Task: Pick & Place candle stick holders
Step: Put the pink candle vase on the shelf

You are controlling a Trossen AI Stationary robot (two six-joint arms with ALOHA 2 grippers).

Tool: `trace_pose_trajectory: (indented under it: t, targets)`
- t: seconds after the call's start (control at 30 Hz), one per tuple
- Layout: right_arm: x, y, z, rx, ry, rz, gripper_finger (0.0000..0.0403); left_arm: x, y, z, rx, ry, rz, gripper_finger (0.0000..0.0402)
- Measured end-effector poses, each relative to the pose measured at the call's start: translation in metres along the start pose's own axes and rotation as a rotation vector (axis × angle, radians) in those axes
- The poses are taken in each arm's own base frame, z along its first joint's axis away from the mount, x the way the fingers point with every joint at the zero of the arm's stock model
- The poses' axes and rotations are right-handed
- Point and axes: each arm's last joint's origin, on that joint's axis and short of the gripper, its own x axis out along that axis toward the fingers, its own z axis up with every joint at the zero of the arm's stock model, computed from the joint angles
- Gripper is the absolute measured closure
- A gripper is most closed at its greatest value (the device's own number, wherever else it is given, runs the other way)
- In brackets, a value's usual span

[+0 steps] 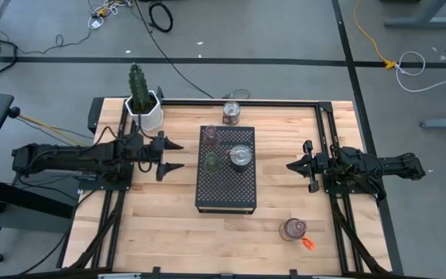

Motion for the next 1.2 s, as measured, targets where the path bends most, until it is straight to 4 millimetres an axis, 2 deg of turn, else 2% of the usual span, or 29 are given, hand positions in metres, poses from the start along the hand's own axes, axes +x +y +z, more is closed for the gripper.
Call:
trace_pose_trajectory:
  t: [1.2]
  targets:
    - [0.0,0.0,0.0,0.0,0.0,0.0,0.038,0.0,-0.012,-0.005,0.026,0.045,-0.054,0.006]
